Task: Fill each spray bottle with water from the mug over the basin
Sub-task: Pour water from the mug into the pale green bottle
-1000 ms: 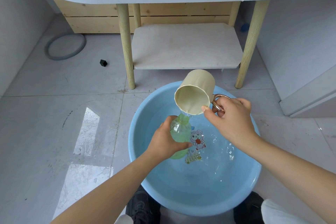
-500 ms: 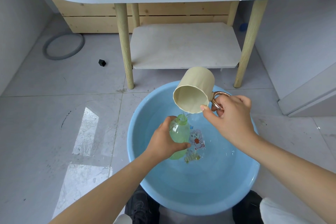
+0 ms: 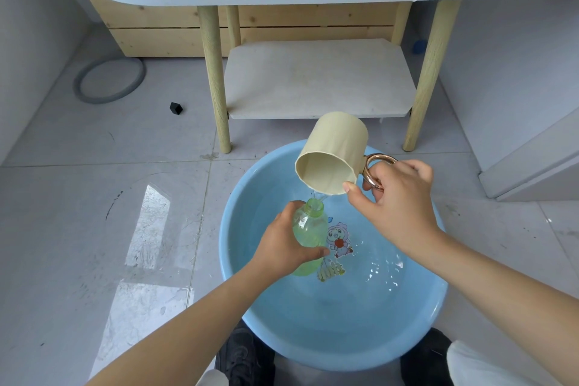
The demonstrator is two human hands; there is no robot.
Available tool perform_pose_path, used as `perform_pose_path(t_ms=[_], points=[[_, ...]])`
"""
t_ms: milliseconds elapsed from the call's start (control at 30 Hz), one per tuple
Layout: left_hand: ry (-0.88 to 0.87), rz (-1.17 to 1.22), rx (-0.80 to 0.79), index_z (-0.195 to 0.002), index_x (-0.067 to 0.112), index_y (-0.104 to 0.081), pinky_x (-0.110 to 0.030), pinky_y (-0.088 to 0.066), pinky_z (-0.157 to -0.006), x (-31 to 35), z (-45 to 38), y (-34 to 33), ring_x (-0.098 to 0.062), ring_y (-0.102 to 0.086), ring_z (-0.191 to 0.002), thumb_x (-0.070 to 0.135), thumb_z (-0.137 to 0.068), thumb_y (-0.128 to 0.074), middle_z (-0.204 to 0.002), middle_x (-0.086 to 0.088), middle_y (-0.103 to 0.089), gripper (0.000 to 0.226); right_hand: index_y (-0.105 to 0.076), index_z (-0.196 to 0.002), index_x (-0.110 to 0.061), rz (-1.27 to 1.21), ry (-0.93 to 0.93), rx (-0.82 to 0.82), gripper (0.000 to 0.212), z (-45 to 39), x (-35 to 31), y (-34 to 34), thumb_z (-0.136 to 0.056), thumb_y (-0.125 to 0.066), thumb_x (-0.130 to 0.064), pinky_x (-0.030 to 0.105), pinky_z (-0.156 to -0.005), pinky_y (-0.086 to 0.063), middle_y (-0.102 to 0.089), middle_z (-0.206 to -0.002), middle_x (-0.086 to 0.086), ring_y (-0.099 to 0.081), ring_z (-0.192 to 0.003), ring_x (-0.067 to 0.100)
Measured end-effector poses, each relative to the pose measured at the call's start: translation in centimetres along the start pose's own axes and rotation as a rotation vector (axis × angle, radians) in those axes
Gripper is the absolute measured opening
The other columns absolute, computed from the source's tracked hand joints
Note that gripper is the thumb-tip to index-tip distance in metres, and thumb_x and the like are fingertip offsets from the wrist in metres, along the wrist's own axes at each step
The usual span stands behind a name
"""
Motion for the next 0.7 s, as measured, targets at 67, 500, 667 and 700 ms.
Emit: perform_pose_path(t_ms=[67,500,667,700], points=[[0.000,0.002,0.003,-0.129,0.029,-0.037,-0.018,-0.036,-0.079,0.0,0.0,0.1,-0.007,-0.047,-0.103,0.036,-0.063,-0.087,-0.117,0.017,-0.051,0.083,-0.041,-0.062,-0.019,0.023,0.018,0.009,0.040,0.0,-0.1,0.0,-0.078,-0.047,-0.056,0.023,-0.084,-0.019,-0.029,-0.047,-0.014,-0.045,-0.061,0.016],[0.000,0.000,0.000,-0.131,0.029,-0.037,-0.019,-0.035,-0.080,0.0,-0.1,0.1,-0.005,-0.044,-0.103,0.036,-0.063,-0.086,-0.117,0.017,-0.049,0.084,-0.036,-0.064,-0.020,0.115,0.130,0.046,0.040,0.2,-1.1,0.1,-0.080,-0.048,-0.054,0.031,-0.088,-0.025,-0.023,-0.050,-0.016,-0.034,-0.058,0.012],[0.003,0.002,0.003,-0.130,0.028,-0.037,-0.018,-0.035,-0.079,-0.2,0.0,0.1,-0.005,-0.044,-0.102,0.036,-0.063,-0.086,-0.115,0.017,-0.049,0.083,-0.034,-0.066,-0.021,0.115,0.167,0.081,0.039,0.3,-1.4,0.4,-0.080,-0.050,-0.053,0.033,-0.089,-0.026,-0.026,-0.053,-0.015,-0.032,-0.061,0.012],[0.005,0.004,0.004,-0.130,0.028,-0.037,-0.019,-0.035,-0.079,-0.2,0.0,0.1,-0.005,-0.045,-0.102,0.036,-0.063,-0.086,-0.115,0.017,-0.050,0.083,-0.033,-0.066,-0.021,0.114,0.174,0.084,0.039,0.4,-1.5,0.4,-0.080,-0.050,-0.053,0.034,-0.090,-0.027,-0.026,-0.053,-0.015,-0.032,-0.061,0.012]])
Point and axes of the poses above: each hand's wrist, its own z-axis away from the middle knuckle, its own y-axis out of the back of the hand, x = y × z, the point moved 9 cm from there along -z, towards the middle knuckle
